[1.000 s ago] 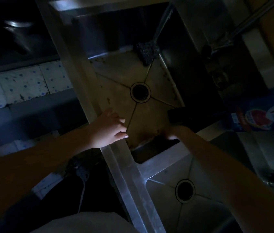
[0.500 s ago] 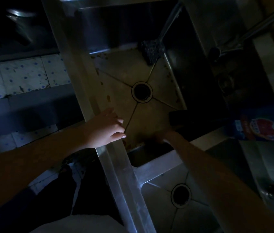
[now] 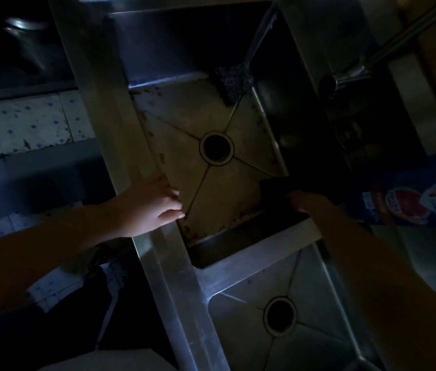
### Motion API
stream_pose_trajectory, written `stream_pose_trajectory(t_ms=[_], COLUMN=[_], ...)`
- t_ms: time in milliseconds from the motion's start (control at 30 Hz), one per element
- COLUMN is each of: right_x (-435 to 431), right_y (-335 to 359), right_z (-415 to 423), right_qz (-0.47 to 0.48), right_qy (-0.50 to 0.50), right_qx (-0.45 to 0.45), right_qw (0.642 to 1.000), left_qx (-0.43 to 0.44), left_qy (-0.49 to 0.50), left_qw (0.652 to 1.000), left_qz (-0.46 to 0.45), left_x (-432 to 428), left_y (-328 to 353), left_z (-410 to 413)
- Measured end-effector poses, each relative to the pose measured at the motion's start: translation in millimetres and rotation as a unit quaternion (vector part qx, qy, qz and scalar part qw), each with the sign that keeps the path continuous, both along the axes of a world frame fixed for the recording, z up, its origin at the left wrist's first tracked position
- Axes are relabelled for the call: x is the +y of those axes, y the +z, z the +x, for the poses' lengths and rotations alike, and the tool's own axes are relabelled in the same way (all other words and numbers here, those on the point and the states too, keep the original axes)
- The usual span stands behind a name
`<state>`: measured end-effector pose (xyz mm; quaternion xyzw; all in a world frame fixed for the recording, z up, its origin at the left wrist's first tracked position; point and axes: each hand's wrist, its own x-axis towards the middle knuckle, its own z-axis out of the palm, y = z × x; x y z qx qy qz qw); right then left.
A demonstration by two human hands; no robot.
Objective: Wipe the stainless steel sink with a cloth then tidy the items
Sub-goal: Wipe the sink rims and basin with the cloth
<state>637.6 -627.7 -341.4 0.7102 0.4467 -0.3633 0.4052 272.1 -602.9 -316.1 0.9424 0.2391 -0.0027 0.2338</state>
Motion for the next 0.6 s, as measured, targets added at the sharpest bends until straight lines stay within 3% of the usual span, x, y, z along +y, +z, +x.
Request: stream_pose_trajectory(t_ms=[100,333,433,600], right_x=[3,-24,-35,-22], right_y=[0,-1,2,4], right_z=[-4,-116,-148,-116], right_qz=[0.003,-0.084,-0.079,-0.090], right_qy=[-0.052,0.072,0.102,0.074], right_qx=[0.028,0.171,0.216,0.195], right_qw=[0.998,0.979,0.968,0.974], left_qx=[0.022,0.057,0.065,0.078], left_qy=[-0.006,-0.021,-0.019,-0.016], left_qw=[1.000,0.998,0.997,0.996], left_qz=[-0.005,0.012,0.027,0.027], left_x=[1,1,-2,0], left_y=[0,-1,-3,2], left_z=[3,6,7,6])
